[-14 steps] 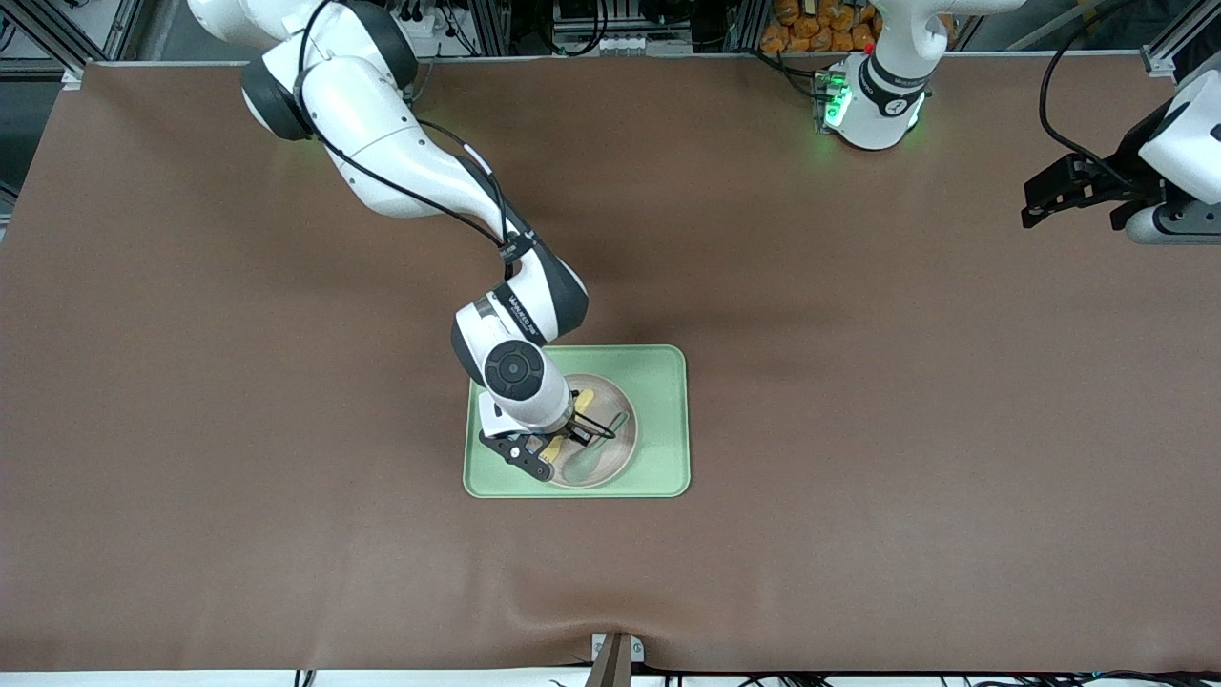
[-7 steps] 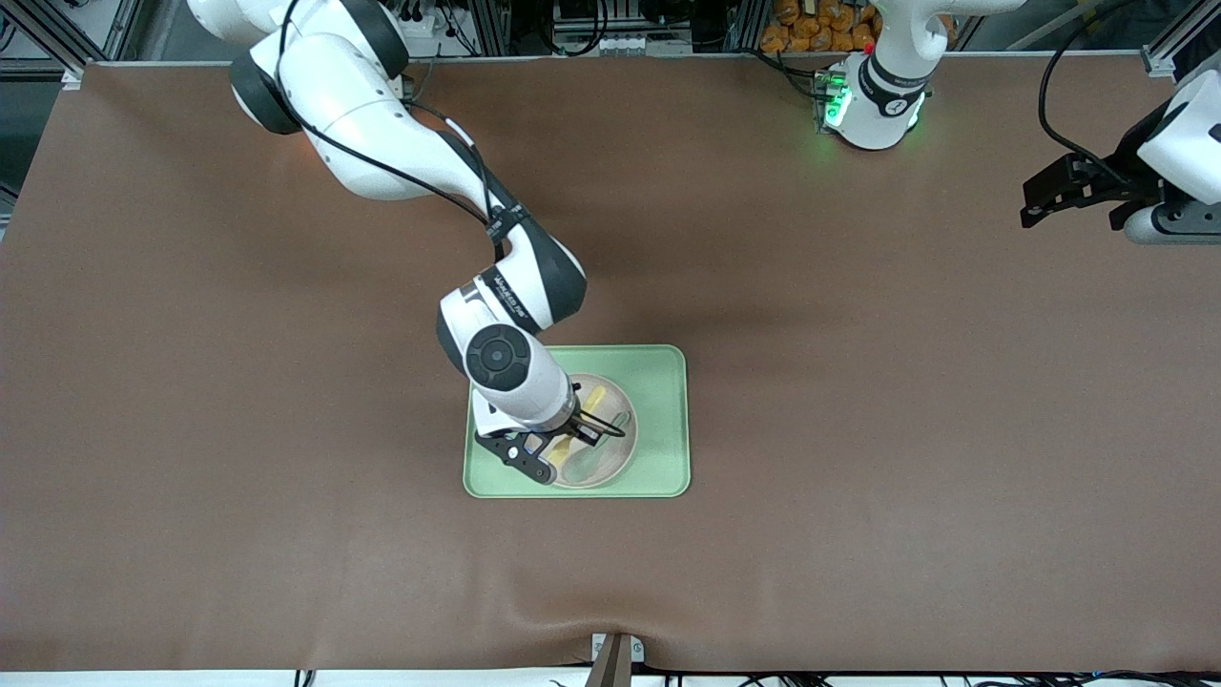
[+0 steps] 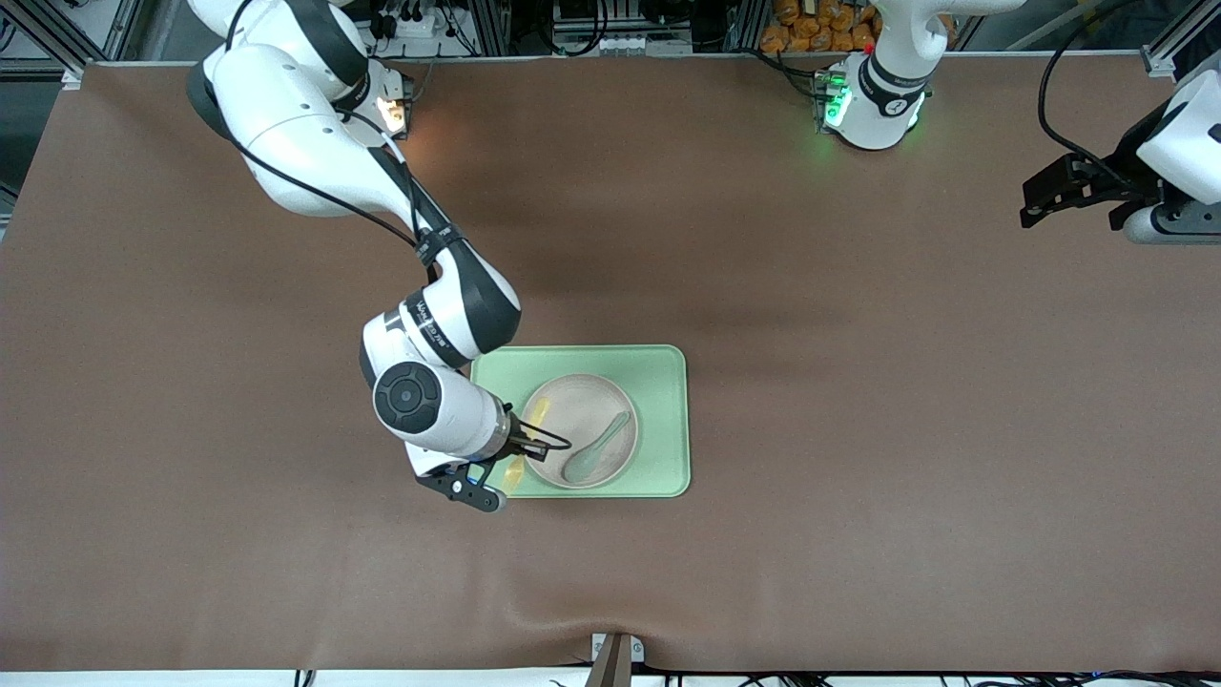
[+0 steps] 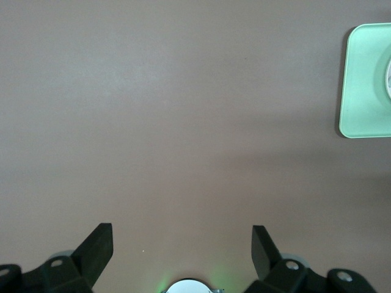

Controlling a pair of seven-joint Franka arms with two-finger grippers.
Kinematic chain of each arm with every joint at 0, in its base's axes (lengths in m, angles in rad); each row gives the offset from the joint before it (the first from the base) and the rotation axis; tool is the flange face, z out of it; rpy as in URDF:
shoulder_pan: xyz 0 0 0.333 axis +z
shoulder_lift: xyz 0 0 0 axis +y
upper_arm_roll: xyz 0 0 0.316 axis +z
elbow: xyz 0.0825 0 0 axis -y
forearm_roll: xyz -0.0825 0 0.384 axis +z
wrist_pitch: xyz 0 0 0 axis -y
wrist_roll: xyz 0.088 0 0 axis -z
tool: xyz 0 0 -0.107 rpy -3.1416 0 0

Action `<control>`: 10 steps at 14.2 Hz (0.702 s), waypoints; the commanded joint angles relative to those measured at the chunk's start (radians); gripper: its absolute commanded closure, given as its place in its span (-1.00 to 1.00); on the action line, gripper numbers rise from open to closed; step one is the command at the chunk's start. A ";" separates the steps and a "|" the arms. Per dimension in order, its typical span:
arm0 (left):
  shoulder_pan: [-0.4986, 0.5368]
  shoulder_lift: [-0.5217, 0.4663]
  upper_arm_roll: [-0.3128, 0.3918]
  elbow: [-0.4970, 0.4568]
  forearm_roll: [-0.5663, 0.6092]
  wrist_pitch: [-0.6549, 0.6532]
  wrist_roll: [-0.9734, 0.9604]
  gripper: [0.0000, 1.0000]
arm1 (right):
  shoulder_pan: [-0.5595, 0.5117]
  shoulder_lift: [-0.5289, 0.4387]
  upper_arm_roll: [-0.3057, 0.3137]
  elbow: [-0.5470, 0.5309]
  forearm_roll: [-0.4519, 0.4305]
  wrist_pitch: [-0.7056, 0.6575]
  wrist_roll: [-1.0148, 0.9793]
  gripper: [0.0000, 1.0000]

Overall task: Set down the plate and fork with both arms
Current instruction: 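Lift the fork with the right gripper and move it beside the plate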

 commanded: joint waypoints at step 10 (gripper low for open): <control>0.003 0.005 -0.004 0.012 -0.003 -0.002 0.010 -1.00 | -0.239 -0.023 0.282 -0.267 -0.322 0.052 -0.074 1.00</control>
